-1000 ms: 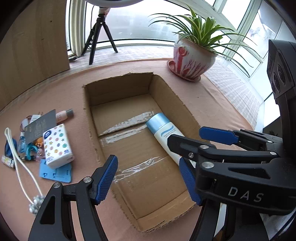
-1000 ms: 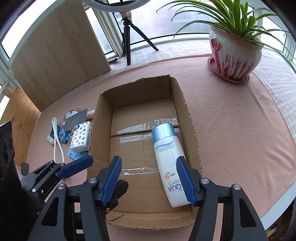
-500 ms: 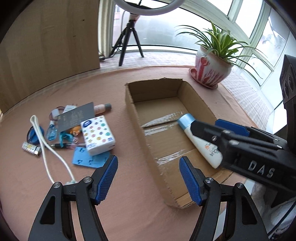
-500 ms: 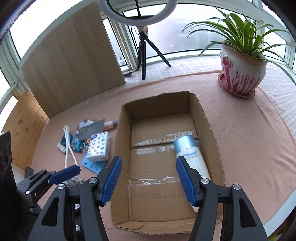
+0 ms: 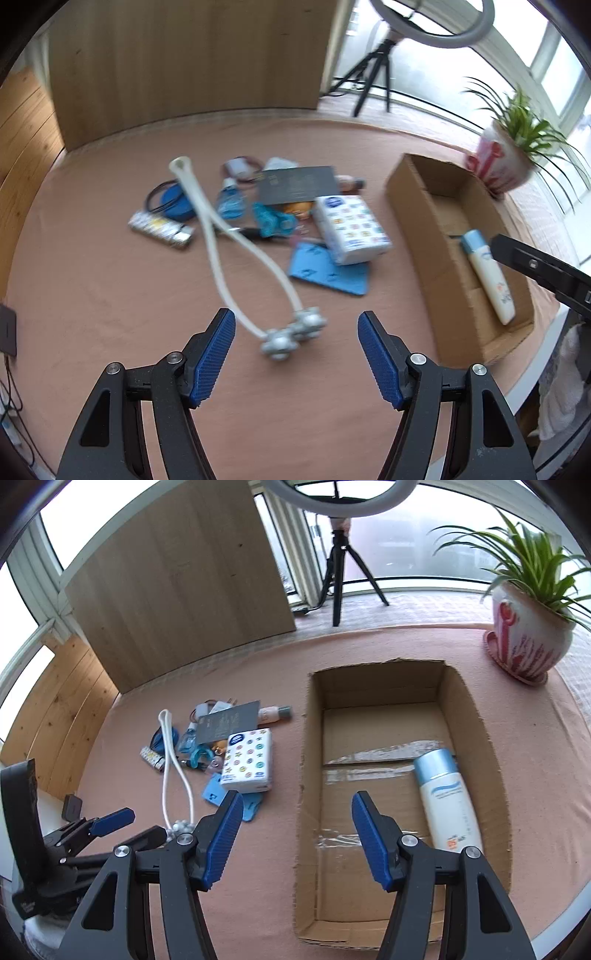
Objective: Organize objects
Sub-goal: 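Move the right tool to the white dotted tissue pack and grasp it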
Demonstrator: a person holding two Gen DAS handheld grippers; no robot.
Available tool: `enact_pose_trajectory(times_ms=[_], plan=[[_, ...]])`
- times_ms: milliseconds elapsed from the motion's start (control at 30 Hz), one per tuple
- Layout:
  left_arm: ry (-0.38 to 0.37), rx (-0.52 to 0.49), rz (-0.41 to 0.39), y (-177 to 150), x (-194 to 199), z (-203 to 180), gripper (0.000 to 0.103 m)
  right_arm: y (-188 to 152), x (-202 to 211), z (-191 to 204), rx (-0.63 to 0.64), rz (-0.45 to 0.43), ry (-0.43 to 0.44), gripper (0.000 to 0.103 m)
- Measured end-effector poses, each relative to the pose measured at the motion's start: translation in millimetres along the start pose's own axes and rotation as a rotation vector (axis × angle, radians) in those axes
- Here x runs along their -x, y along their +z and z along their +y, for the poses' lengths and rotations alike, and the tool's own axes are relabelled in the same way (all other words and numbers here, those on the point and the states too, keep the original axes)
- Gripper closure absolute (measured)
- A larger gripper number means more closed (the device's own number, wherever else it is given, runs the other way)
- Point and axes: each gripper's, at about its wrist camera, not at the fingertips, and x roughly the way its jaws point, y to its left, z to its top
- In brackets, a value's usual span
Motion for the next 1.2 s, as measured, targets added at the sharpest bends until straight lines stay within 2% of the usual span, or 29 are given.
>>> enact_pose_trajectory(times_ms=[267,700,867,1200], plan=[[0.03,0.127,0.032,-3.9,-7.3,63.0,0.031,1.5,-26.1,33.0,0.039,0.072,0.06,0.046],[0.025,0.182,0.043,-1.8,-18.7,100.3,0.031,23.4,-72.4,49.2,0.026,0.156,0.035,0.048],[0.027,0.205,0.059,12.8,-28.1,120.1,0.031,37.6,-93.7,50.1,0.0,0.196,0.018,0.048],[0.055,0.267,0.074,63.2,-58.8,151.2,0.031,56.5,-124.3,45.2,-0.013,0.244,-0.045,0.048]])
